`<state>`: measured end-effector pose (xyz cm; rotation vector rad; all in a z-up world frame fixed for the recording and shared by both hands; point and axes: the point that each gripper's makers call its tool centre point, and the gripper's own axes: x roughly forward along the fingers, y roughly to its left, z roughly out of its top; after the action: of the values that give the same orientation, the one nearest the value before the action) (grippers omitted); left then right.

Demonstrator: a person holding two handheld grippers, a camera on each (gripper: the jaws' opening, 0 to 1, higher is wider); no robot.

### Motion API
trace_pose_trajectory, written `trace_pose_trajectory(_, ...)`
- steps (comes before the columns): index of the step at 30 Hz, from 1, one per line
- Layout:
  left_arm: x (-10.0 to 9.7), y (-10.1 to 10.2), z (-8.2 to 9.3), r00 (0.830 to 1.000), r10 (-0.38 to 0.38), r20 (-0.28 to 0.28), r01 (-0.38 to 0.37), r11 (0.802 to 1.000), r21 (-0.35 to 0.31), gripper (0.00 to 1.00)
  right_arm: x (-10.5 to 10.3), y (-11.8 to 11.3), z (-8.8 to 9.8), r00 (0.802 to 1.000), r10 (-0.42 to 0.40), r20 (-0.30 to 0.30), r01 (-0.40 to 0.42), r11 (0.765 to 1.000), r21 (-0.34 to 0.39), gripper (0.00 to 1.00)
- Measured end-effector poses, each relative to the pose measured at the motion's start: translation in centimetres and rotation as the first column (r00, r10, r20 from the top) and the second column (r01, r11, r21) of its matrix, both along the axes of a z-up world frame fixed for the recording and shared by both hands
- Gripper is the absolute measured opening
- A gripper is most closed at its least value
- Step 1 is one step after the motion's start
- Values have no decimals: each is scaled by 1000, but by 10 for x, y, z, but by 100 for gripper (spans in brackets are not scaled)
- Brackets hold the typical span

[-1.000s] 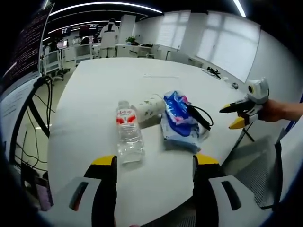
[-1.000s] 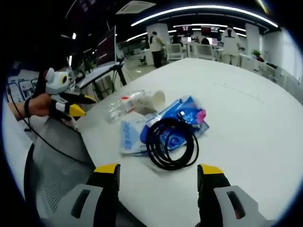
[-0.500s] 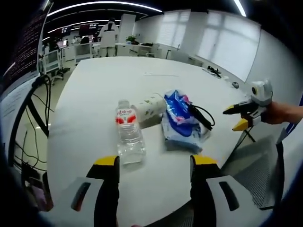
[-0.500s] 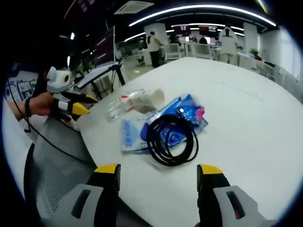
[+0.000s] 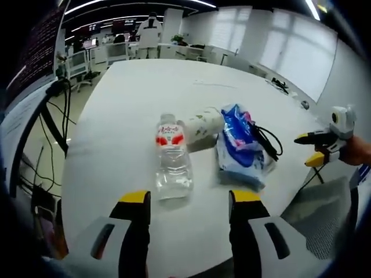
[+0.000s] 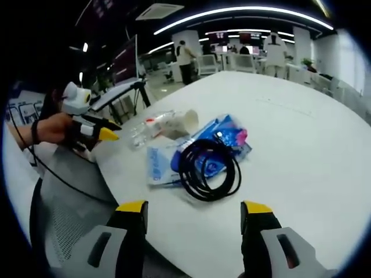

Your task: Arrange the tabletop items into an orderly group along one side of the table until the central work area is clear of visible clutter.

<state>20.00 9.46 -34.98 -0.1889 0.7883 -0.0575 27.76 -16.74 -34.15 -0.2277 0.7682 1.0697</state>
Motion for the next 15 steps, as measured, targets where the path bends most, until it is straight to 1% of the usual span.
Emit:
trace_pose_trajectory(8, 13, 9, -4, 998, 56, -18, -56, 998, 6, 49, 2, 0, -1, 1000, -8, -2, 8, 1000, 7, 65)
trace_pose_trajectory(10, 19, 12, -8, 997, 70, -12, -70, 997, 18, 48, 3, 0, -2, 1000, -14, -5, 14, 1000, 12, 65)
trace_pose_trajectory(11, 21, 13, -12, 996, 85, -26, -84, 996, 13, 49, 3, 0, -1, 1000, -16, -4, 16, 1000, 15, 65)
trace_pose_trajectory(15, 30, 10, -12, 995, 93, -26, -92, 995, 31, 50, 1, -1, 0, 1000, -20, -5, 20, 1000, 19, 65)
